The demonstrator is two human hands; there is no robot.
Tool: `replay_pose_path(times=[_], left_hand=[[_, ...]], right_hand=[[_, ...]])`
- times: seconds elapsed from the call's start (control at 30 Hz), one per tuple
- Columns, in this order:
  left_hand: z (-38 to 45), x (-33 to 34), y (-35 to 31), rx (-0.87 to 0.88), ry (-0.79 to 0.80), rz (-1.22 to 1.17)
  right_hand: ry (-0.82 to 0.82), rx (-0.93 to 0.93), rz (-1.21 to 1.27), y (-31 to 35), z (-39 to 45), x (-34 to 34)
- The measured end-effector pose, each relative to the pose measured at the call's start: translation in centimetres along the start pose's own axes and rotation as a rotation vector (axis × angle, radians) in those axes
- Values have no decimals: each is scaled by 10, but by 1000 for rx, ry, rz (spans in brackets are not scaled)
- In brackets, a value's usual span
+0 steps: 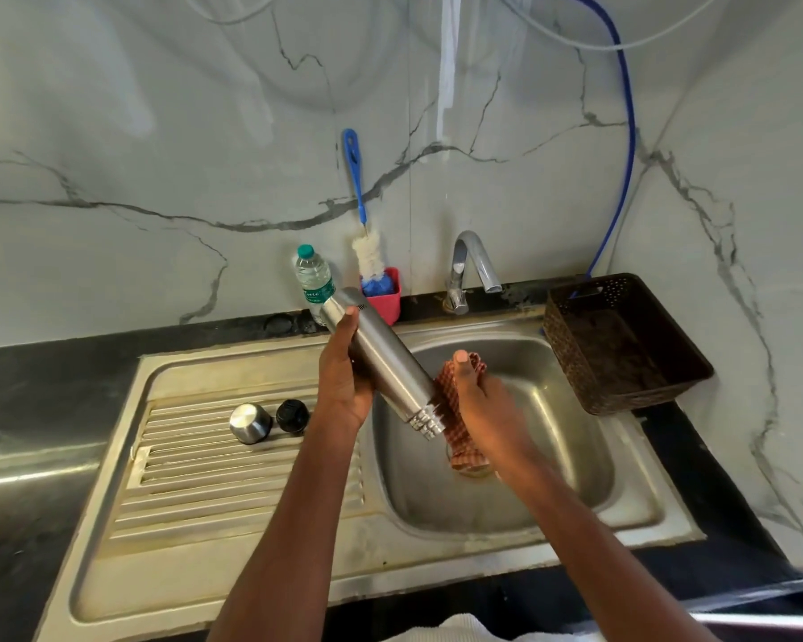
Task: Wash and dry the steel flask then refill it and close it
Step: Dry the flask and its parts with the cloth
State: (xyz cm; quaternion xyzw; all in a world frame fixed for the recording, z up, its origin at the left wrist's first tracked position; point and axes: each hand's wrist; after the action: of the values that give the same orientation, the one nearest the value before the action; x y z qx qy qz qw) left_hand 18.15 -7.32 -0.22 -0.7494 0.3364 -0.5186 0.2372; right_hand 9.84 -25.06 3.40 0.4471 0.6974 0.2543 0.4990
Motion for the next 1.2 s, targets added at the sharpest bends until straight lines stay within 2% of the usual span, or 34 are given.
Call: replay_pose_path(times=[0.1,0.17,0.27,0.37,0.43,0.53,0.63,0.77,0.83,0.97,1.1,1.2], left_hand=[[-2,1,-4,-7,-47,-108],[-1,-2,-6,-41,-69,-163],[-2,-6,-3,-104,-56,-116],[-2,-12,-1,-147,-29,-40],[-3,-10,0,-176,6,-33],[-11,4,6,-276,47,-51],[-18,12,11,-247,186,-115],[-31,17,18,-152,341,-196],[-35,18,20,-107,361,-160],[-37,25,19,-74,355,-71],[-36,26,22,-96,307,93],[-30,23,28,-68,236,235]], right_hand=[[-108,-139,-179,3,-8,1],[-114,-153,-128,4,-11,-1],[-99,-159,14,14,-15,-9],[-172,-198,-3,24,-17,-17],[-100,-270,36,28,-14,-9],[50,-445,-57,25,-8,21],[175,-577,-140,26,3,41],[231,-549,-147,49,25,33],[258,-492,37,64,33,26],[312,-243,453,67,29,16],[337,6,568,51,21,14],[312,63,626,41,19,13]])
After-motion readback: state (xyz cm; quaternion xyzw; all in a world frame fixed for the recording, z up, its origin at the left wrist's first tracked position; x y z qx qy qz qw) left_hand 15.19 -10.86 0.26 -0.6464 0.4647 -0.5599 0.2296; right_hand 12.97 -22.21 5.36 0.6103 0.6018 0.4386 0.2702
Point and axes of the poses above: each hand's wrist, its own z-axis towards the middle knuckle, its own x-axis out of the palm, y = z × x, and after that the axes turned 8 degrees about y, right-handed
